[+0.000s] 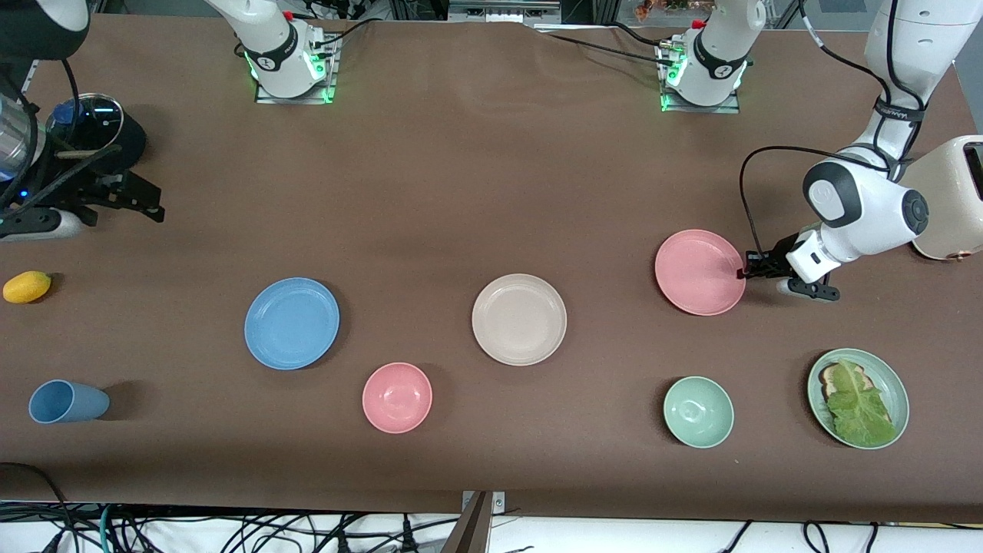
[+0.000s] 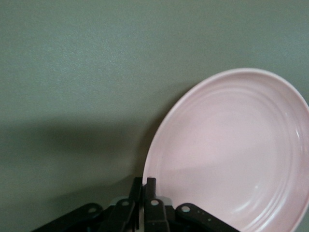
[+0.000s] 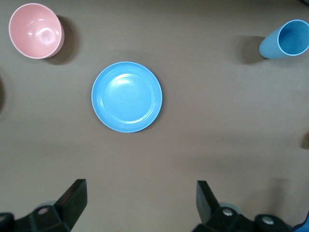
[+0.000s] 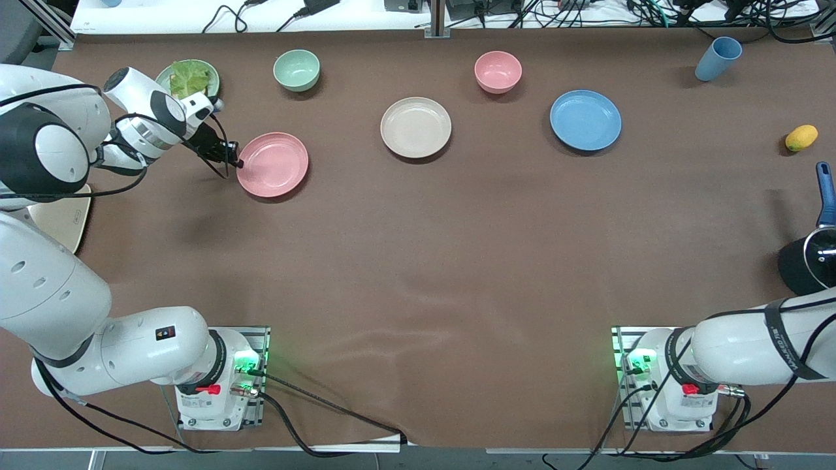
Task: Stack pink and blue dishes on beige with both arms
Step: 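Lift the pink plate with the left gripper while the right gripper reaches the blue plate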
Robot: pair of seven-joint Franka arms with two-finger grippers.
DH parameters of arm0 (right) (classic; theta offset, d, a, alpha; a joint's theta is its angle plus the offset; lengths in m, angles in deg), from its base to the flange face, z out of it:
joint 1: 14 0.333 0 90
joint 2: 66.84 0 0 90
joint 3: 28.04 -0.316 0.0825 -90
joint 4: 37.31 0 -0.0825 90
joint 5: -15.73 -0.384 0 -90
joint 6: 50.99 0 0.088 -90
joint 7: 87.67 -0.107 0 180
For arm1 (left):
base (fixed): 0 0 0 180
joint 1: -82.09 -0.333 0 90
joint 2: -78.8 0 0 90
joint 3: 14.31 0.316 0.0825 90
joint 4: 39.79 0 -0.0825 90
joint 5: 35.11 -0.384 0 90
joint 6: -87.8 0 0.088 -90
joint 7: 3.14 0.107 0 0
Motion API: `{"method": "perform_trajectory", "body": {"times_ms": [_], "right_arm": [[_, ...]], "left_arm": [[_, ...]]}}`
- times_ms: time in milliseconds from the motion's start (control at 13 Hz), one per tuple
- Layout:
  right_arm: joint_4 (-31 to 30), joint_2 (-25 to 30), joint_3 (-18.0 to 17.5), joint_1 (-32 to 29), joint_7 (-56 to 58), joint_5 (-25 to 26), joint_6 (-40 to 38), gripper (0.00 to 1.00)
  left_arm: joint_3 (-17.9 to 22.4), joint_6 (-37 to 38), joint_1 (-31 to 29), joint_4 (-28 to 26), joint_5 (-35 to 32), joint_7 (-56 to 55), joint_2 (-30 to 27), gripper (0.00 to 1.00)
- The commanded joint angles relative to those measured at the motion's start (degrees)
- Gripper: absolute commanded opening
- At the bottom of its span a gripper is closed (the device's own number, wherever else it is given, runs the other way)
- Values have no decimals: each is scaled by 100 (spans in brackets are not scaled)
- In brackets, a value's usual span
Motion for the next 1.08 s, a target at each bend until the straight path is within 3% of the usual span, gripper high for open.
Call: {"method": "perform_trajectory", "body": {"times_ms": [0, 231, 462, 692, 1000], "right_arm": [[138, -234, -28, -195, 27, -138, 226, 100], [146, -760, -37, -134, -35, -112, 332, 100], [94, -1157, -46, -99, -26, -77, 586, 100], [-37, -1473, -46, -81, 35, -94, 814, 100], [-1045, -1474, -46, -81, 53, -86, 2103, 100]], "left_arm": [[3, -63, 34, 21, 126, 178, 33, 0], [3, 85, 34, 152, 144, 91, -37, 0], [-32, 884, 61, 669, 188, -14, -125, 0], [-50, 1009, 420, 960, 188, -409, -117, 0], [-59, 992, 1289, 1329, 197, -1533, -73, 0]]}}
